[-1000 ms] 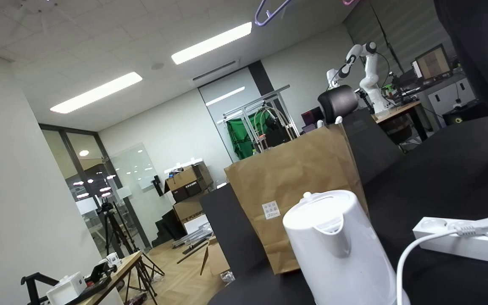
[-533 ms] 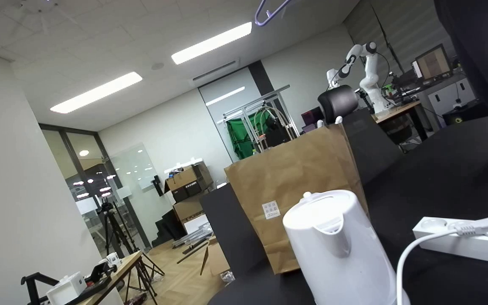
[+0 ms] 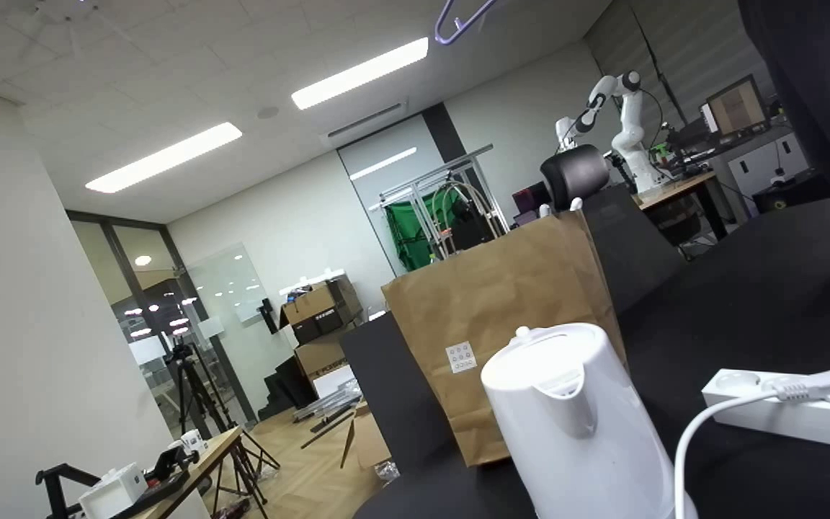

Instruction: Hang the pink hang wire on the hang, then take the blue hang wire on the hang and put it on the table

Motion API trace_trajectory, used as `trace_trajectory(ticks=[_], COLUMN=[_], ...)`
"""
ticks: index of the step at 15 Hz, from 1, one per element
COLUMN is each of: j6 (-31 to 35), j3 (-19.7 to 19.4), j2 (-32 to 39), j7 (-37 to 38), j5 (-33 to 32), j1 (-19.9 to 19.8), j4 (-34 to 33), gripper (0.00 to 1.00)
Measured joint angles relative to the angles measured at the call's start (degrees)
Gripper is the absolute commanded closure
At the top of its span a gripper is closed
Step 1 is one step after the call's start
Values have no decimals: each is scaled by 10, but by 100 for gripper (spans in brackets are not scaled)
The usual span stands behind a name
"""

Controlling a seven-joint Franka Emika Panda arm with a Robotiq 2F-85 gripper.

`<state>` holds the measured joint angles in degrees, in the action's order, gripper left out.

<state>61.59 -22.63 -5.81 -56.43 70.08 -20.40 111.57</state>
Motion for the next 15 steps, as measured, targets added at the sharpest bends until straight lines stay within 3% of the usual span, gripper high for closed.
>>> trace_trajectory(ticks=[15], j6=[39], j3=[5], j2=[30], j7=[16], j5=[50], j1=[0], j4=[-15], gripper=[98])
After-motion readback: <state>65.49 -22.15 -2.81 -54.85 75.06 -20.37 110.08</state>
